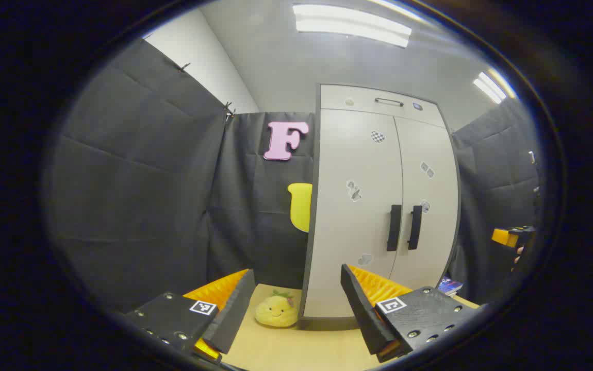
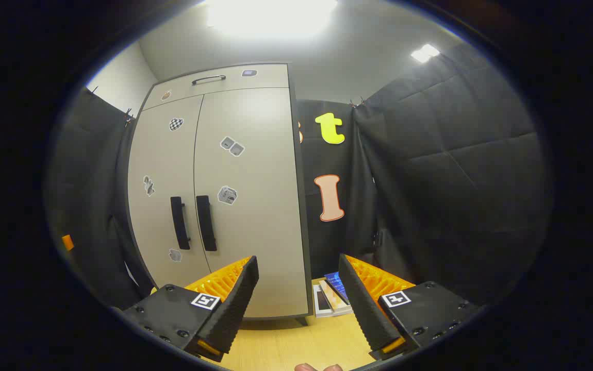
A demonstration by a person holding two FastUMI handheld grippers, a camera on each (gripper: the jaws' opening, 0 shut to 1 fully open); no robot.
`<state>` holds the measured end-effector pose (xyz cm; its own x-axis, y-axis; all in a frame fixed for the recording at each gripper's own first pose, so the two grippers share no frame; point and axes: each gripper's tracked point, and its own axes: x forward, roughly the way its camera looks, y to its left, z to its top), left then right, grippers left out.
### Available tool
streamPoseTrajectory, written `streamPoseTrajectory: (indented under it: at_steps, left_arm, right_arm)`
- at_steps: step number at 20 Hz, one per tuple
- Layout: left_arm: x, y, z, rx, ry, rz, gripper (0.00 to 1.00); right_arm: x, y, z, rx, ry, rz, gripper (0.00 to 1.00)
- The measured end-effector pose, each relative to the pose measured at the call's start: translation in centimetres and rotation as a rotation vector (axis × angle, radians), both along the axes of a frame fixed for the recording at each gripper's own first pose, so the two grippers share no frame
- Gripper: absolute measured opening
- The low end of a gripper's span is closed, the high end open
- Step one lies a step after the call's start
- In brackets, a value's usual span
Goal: Open the right door of the double-door shoe cabinet with the right hand, and open the left door with the left hand.
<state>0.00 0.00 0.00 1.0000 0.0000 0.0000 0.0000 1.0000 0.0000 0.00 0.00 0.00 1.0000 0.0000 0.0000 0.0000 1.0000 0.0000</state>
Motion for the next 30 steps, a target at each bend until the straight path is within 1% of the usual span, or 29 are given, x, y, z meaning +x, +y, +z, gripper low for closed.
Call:
streamPoseTrajectory:
  at_steps: [2,4,8,13,16,21,24,26,30]
  left_arm:
    - [0.1,-1.1,0.3,0.004,-0.009,-0.038,0.96]
    - [0.1,-2.0,0.1,-0.005,-0.012,-0.065,0.96]
    - [0.1,-3.1,-0.6,-0.018,-0.001,-0.079,0.96]
    - [-0.2,-3.1,-1.2,-0.016,0.013,-0.082,0.96]
    - [-0.4,-3.1,-1.4,-0.018,0.013,-0.081,0.96]
    - [-0.6,-2.9,-1.7,-0.025,0.026,-0.072,0.96]
    - [-0.8,-2.7,-2.0,-0.041,0.033,-0.069,0.96]
    - [-0.9,-2.5,-2.1,-0.057,0.037,-0.065,0.96]
    - [-1.1,-1.3,-3.3,-0.049,0.063,-0.034,0.96]
  right_arm:
    - [-0.4,0.5,-0.3,0.039,0.022,0.012,0.98]
    - [-0.9,1.5,-0.4,0.070,0.059,0.046,0.98]
    - [-1.2,1.7,0.2,0.024,0.044,0.054,0.98]
    - [-1.1,2.8,-0.2,0.028,0.068,0.088,0.98]
    - [-0.5,3.5,0.2,0.022,0.059,0.105,0.98]
    - [1.7,5.7,2.5,0.001,0.024,0.154,0.98]
    - [3.0,8.5,4.1,0.039,0.021,0.223,0.98]
    - [4.0,10.4,4.9,0.039,0.023,0.258,0.98]
    - [6.3,13.3,5.7,-0.022,0.018,0.291,0.98]
